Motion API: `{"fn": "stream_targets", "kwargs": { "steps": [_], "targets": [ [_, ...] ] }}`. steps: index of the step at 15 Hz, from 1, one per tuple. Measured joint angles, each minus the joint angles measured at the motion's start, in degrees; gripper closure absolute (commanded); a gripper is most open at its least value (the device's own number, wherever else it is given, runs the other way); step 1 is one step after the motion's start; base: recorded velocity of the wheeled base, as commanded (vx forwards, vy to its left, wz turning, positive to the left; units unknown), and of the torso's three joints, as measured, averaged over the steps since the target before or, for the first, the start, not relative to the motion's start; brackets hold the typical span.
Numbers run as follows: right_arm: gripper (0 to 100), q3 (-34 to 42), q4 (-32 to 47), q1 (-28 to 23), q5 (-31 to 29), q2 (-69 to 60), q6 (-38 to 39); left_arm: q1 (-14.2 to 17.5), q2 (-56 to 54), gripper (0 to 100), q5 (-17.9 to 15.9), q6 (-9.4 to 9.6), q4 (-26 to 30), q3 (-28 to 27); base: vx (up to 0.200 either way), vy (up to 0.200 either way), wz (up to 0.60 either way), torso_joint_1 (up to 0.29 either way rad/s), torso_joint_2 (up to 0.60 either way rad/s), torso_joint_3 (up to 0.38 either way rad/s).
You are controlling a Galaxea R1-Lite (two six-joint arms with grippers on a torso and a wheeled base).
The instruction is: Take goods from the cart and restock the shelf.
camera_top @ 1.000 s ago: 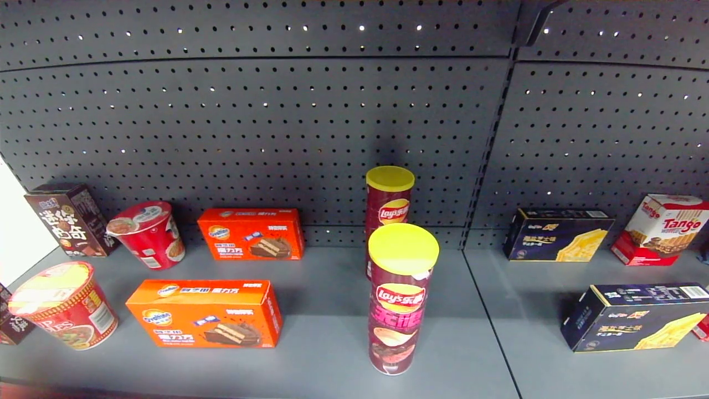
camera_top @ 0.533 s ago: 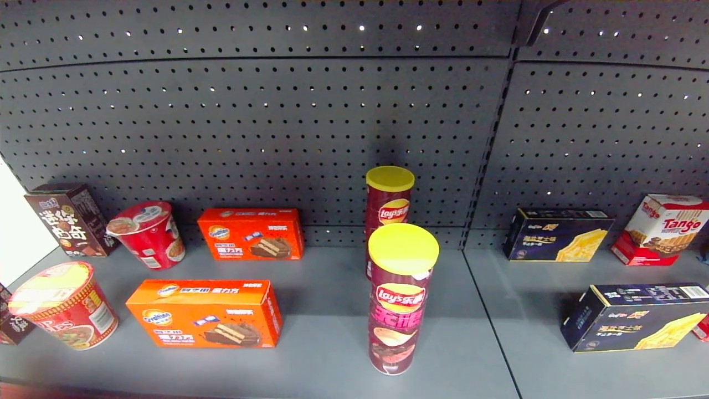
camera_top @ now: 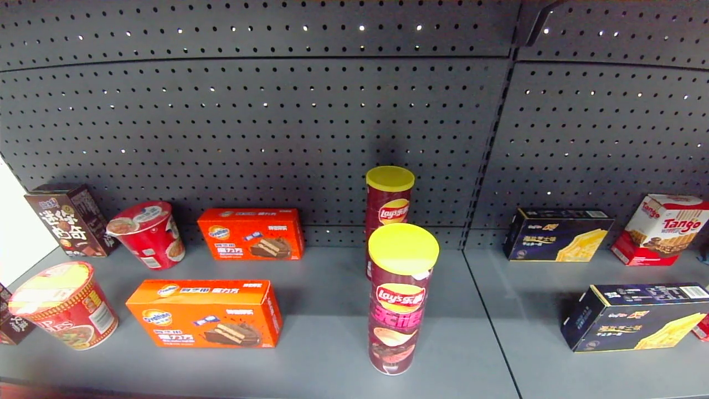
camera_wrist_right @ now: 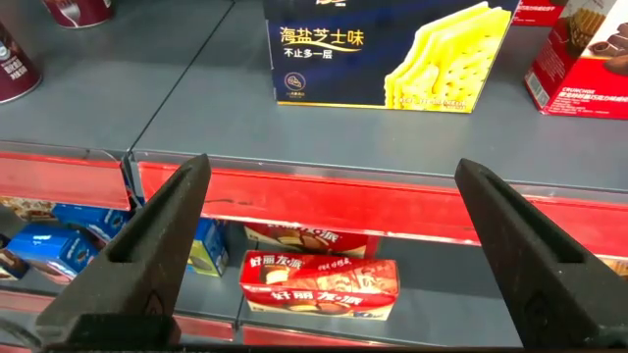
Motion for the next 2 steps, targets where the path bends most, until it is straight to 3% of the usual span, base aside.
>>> {"fn": "stream_targets", "kwargs": {
  "steps": [2],
  "targets": [
    [0, 0.0, 0.0, 0.0, 0.0, 0.0, 0.0, 0.0, 0.0, 0, 0.0, 0.00, 0.0, 0.0, 0.000, 0.000, 0.00, 0.000, 0.00, 0.000]
  ]
}}
